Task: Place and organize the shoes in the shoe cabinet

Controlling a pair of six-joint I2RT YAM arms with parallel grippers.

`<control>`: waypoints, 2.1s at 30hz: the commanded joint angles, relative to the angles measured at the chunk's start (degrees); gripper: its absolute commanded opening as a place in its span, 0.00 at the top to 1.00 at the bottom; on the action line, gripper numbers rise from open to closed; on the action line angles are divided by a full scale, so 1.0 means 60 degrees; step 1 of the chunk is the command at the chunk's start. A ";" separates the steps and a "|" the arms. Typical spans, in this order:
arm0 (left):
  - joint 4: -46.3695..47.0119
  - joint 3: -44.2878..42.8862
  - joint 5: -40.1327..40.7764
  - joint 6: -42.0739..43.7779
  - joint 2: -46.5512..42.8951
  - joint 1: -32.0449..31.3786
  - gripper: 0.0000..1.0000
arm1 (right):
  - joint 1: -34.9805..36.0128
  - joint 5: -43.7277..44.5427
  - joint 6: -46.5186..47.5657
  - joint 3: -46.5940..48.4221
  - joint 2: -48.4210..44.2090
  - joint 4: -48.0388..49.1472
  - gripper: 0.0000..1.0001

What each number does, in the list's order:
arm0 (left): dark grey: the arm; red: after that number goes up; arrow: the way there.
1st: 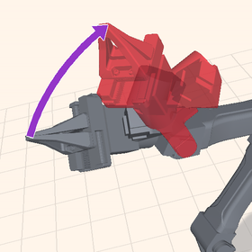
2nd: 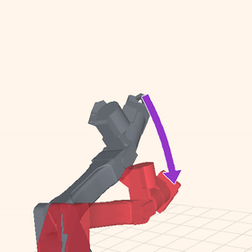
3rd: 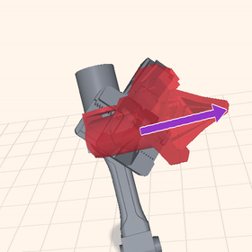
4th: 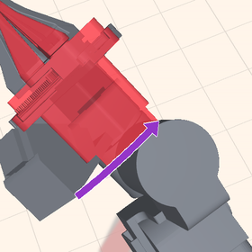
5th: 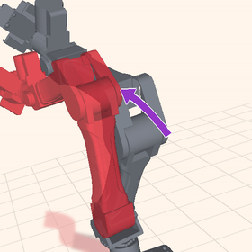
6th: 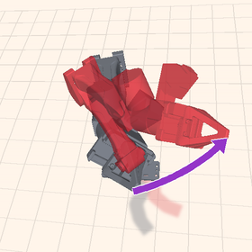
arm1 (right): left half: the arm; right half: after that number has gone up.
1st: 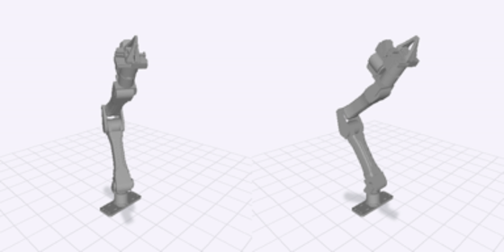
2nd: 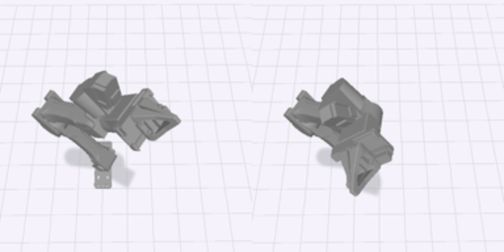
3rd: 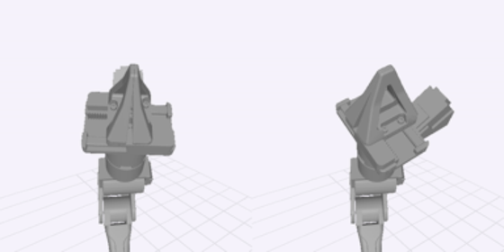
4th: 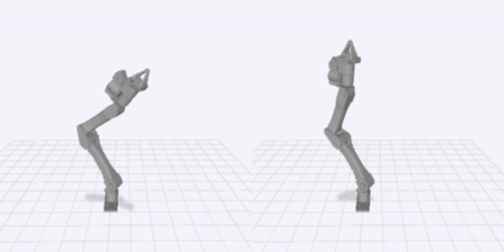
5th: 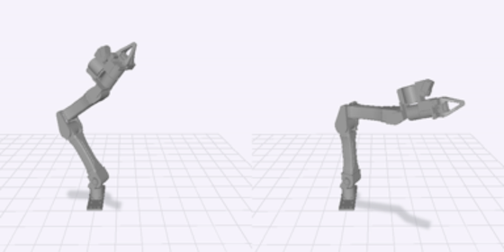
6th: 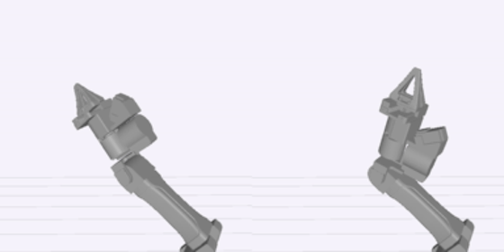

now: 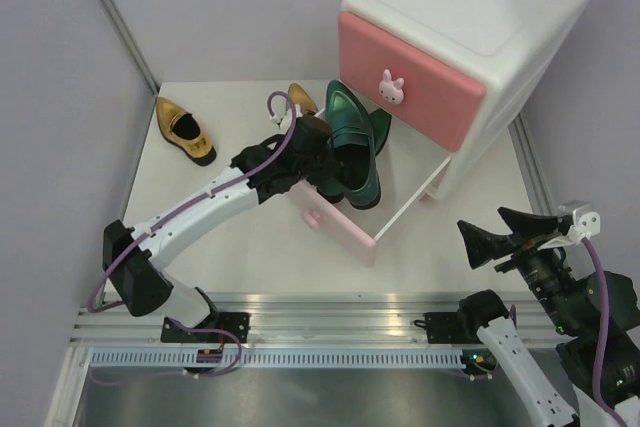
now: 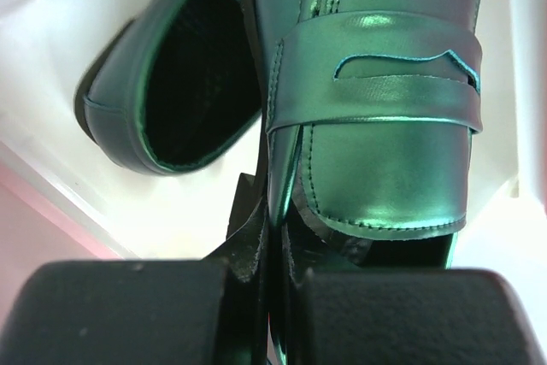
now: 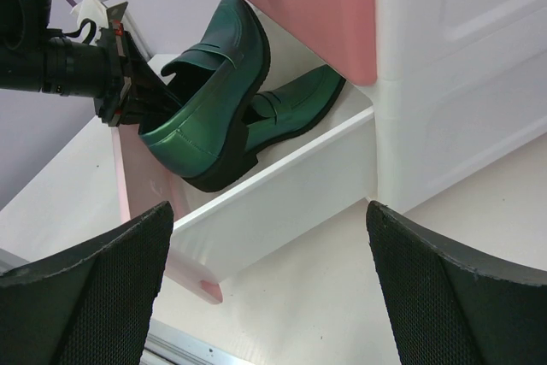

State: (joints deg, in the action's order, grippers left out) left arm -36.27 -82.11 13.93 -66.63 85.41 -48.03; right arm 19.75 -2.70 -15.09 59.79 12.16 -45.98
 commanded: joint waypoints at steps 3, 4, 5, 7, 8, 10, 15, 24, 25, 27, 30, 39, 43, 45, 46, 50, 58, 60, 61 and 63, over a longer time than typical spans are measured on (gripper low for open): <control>0.0787 -0.0378 -0.0286 -0.0394 0.0048 -0.0388 0.98 | 0.0005 0.0128 -0.0151 -0.0062 -0.0167 -0.0101 0.02; 0.0786 -0.0393 -0.0315 -0.0394 0.0048 -0.0417 0.98 | 0.0005 0.0128 -0.0165 -0.0092 -0.0196 -0.0115 0.02; 0.0786 -0.0393 -0.0315 -0.0350 0.0062 -0.0447 0.98 | 0.0019 0.0128 -0.0194 -0.0092 -0.0211 -0.0116 0.02; 0.0743 -0.0408 -0.0257 -0.0306 0.0063 -0.0462 0.98 | 0.0019 0.0128 -0.0209 -0.0107 -0.0284 -0.0130 0.02; 0.0670 -0.0408 -0.0242 -0.0291 0.0063 -0.0476 0.98 | 0.0005 0.0128 -0.0224 -0.0107 -0.0284 -0.0130 0.02; 0.0640 -0.0437 -0.0257 -0.0248 0.0106 -0.0476 0.98 | 0.0005 0.0142 -0.0238 -0.0092 -0.0284 -0.0159 0.02; 0.0349 -0.0933 -0.0490 0.0351 0.0501 -0.0462 0.98 | 0.0005 0.0142 -0.0239 -0.0077 -0.0343 -0.0247 0.02; -0.0371 -0.2472 -0.1429 0.2431 0.1688 -0.0462 0.98 | 0.0019 0.0201 -0.0282 -0.0092 -0.0387 -0.0321 0.02; -0.0472 -0.2560 -0.1414 0.2636 0.1732 -0.0462 0.98 | 0.0005 0.0215 -0.0268 -0.0092 -0.0387 -0.0321 0.02; -0.0590 -0.2853 -0.1429 0.3252 0.1805 -0.0462 0.98 | 0.0005 0.0216 -0.0253 -0.0121 -0.0343 -0.0306 0.02; -0.0664 -0.3059 -0.1604 0.3941 0.1718 -0.0462 0.98 | 0.0005 0.0245 -0.0253 -0.0107 -0.0299 -0.0306 0.02; -0.0839 -0.3059 -0.2553 0.5904 0.1527 -0.0389 0.98 | 0.0019 0.0303 -0.0238 -0.0150 -0.0109 -0.0145 0.02; -0.0942 -0.3351 -0.3333 0.6607 0.1995 -0.0301 0.98 | 0.0005 0.0230 -0.0195 -0.0180 0.0023 -0.0043 0.02; -0.0928 -0.3425 -0.3319 0.6783 0.2171 -0.0228 0.98 | 0.0005 0.0216 -0.0180 -0.0165 0.0125 -0.0013 0.02; -0.0942 -0.3440 -0.3304 0.6726 0.2244 -0.0213 0.98 | 0.0005 0.0216 -0.0165 -0.0180 0.0141 -0.0028 0.02; -0.0869 -0.3425 -0.3683 0.6098 0.2596 -0.0110 0.98 | 0.0005 0.0201 -0.0165 -0.0253 0.0185 0.0060 0.02; -0.0239 -0.3117 -0.3656 0.5890 0.3050 -0.0110 0.98 | 0.0005 0.0201 -0.0136 -0.0253 0.0463 0.0221 0.02; -0.0210 -0.3103 -0.3494 0.5934 0.3109 -0.0110 0.98 | 0.0005 0.0215 -0.0121 -0.0268 0.0521 0.0236 0.02; -0.0181 -0.3045 -0.3465 0.5949 0.3124 -0.0110 0.96 | 0.0005 0.0230 -0.0121 -0.0268 0.0551 0.0250 0.02; -0.0049 -0.2971 -0.3406 0.5949 0.3197 -0.0081 0.96 | 0.0005 0.0245 -0.0121 -0.0268 0.0565 0.0251 0.02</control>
State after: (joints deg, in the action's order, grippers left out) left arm -44.07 -98.98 -6.09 -30.20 105.43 -48.66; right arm 19.75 -1.65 -15.86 58.37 14.46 -46.26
